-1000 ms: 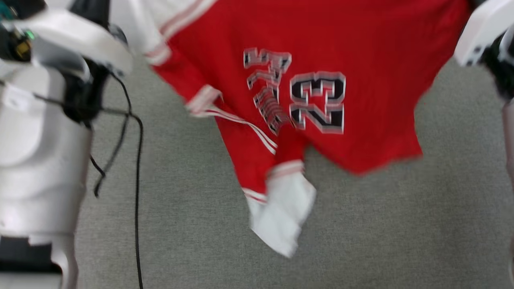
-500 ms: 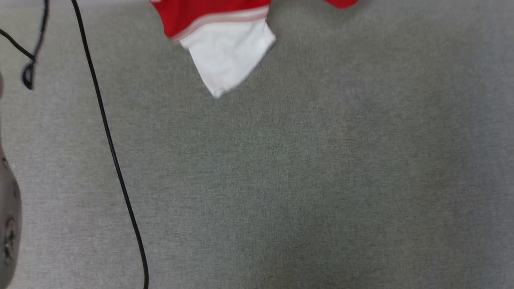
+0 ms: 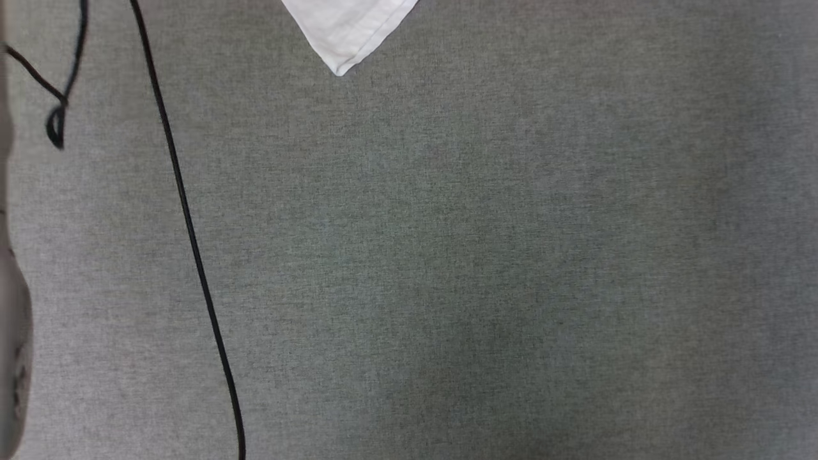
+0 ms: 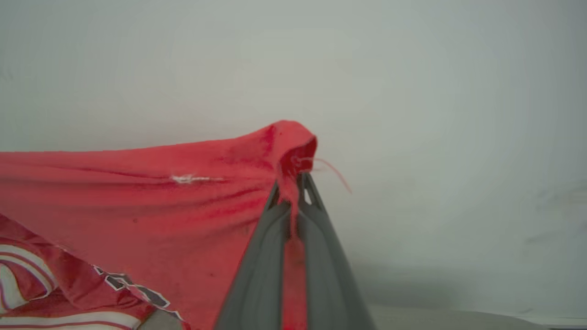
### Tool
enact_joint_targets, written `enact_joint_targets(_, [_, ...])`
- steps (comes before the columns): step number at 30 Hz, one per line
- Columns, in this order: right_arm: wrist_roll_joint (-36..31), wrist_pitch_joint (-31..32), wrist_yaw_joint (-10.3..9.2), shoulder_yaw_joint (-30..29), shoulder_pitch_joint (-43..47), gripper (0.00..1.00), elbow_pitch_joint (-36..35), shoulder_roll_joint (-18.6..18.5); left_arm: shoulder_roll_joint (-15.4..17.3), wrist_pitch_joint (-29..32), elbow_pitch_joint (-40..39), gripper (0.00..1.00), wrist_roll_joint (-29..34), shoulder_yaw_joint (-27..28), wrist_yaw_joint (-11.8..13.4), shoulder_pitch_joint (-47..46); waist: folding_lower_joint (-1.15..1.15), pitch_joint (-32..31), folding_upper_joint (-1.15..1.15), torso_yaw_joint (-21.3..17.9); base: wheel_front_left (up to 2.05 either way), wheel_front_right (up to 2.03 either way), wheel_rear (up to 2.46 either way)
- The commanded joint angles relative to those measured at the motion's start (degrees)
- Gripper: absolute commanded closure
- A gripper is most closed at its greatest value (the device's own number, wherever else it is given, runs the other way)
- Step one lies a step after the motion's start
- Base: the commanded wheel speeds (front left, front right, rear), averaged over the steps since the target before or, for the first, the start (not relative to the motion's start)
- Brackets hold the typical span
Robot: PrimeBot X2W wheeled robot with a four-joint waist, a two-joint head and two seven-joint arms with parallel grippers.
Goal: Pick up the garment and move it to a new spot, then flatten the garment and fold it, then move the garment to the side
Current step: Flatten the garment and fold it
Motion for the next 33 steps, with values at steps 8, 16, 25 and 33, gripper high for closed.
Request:
enact_joint_targets(8, [2.28,-3.28,-0.09,0.67,4.84,1.0,7.6,0.88,-0.98,-0.72,1.67,1.0,-6.87,-3.87,-0.13,8.28,-0.01,-0.42,0.0,1.07,0.0,0.0,0.0])
enact_joint_targets(16, [5.0,-6.21,-0.09,4.42,16.12,1.0,12.29,0.42,-1.57,-2.16,-0.19,1.0,-12.78,-8.55,-0.14,21.81,-0.01,-5.36,0.0,2.05,0.0,0.0,0.0])
enact_joint_targets(25, [9.9,-8.84,-0.09,9.3,30.72,1.0,13.25,-0.84,-1.98,-5.12,-3.37,1.0,-16.52,-13.05,-0.13,38.03,-0.01,-13.79,0.0,2.85,0.0,0.0,0.0])
enact_joint_targets(33, [15.79,-8.85,-0.09,13.71,44.57,1.0,10.1,-2.65,-1.58,-6.44,-6.07,1.0,-16.22,-14.27,-0.13,51.6,-0.01,-22.52,0.0,3.45,0.0,0.0,0.0])
